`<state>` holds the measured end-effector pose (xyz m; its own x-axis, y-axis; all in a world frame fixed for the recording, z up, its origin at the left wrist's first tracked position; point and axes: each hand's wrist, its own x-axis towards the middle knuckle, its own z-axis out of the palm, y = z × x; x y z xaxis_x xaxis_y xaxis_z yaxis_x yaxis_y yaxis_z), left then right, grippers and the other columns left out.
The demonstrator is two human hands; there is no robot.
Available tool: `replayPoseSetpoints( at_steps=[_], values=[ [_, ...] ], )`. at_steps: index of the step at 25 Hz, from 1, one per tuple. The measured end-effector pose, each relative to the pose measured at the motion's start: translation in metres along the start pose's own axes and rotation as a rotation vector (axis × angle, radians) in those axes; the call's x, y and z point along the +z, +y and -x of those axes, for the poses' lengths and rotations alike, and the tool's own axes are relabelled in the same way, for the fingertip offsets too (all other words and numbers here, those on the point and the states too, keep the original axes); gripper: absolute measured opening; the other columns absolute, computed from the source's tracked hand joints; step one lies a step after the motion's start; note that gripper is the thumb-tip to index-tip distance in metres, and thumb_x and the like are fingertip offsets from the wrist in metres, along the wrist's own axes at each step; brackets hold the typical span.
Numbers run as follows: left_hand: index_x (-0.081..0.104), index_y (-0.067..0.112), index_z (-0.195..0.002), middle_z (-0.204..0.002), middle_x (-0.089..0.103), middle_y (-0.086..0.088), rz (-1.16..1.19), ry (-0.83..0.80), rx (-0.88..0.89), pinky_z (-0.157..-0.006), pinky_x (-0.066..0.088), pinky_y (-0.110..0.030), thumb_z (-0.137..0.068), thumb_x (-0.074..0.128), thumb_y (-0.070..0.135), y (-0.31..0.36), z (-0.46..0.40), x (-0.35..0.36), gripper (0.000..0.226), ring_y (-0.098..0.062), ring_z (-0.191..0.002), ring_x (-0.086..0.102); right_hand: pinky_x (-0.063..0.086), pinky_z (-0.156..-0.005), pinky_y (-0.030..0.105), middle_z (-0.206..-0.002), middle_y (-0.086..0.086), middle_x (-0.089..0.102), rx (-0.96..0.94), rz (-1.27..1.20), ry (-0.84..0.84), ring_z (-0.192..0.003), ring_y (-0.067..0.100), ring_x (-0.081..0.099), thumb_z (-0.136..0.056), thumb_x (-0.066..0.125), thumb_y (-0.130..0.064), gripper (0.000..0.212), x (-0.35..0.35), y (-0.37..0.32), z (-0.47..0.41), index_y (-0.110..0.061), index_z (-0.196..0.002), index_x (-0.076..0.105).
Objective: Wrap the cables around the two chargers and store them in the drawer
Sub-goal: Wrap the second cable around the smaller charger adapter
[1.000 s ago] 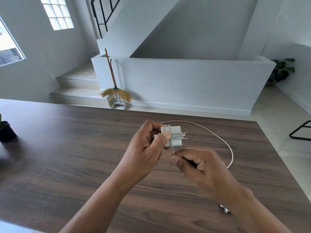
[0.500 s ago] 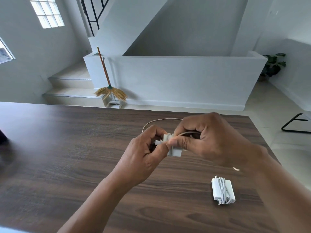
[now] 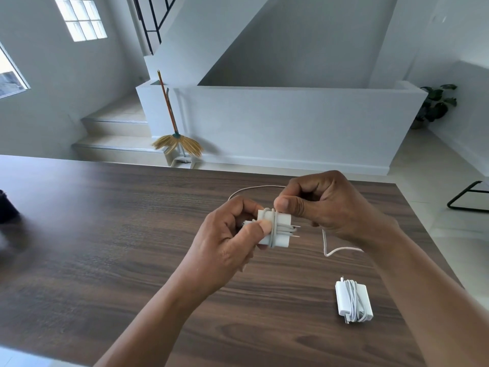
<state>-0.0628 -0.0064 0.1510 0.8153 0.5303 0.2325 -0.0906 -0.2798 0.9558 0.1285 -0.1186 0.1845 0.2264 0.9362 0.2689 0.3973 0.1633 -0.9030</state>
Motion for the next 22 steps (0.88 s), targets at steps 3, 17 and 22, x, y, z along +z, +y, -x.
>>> replayPoseSetpoints(
  at_steps=[3, 17, 22],
  values=[
    [0.069, 0.016, -0.095, -0.069, 0.071, -0.007, 0.119, -0.007, -0.021, -0.044, 0.045, -0.033, -0.084, 0.064, 0.040, -0.004, -0.001, 0.001, 0.027, -0.022, -0.052, 0.052, 0.032, -0.043, 0.017, -0.053, -0.011, 0.056, 0.086, -0.177, 0.076, -0.042, 0.004, 0.037, -0.086, 0.073, -0.035, 0.018, 0.013, 0.020, 0.002, -0.020, -0.075, 0.077],
    [0.067, 0.016, -0.100, -0.071, 0.072, -0.005, -0.030, 0.178, -0.046, -0.043, 0.049, -0.034, -0.093, 0.062, 0.033, -0.020, -0.014, 0.006, 0.019, -0.015, -0.054, 0.059, 0.033, -0.048, 0.041, -0.057, -0.001, 0.045, 0.072, 0.176, 0.047, -0.051, 0.019, 0.036, -0.102, 0.064, -0.029, 0.029, 0.045, 0.027, 0.045, -0.013, -0.078, 0.069],
    [0.067, 0.019, -0.099, -0.070, 0.071, -0.002, -0.069, 0.163, -0.039, -0.043, 0.049, -0.032, -0.101, 0.063, 0.029, -0.021, -0.014, 0.005, 0.011, -0.010, -0.051, 0.059, 0.034, -0.050, 0.028, -0.059, 0.005, 0.050, 0.028, 0.333, -0.077, -0.051, 0.013, 0.039, -0.101, 0.065, -0.026, 0.031, 0.034, 0.000, 0.042, -0.012, -0.073, 0.066]
  ],
)
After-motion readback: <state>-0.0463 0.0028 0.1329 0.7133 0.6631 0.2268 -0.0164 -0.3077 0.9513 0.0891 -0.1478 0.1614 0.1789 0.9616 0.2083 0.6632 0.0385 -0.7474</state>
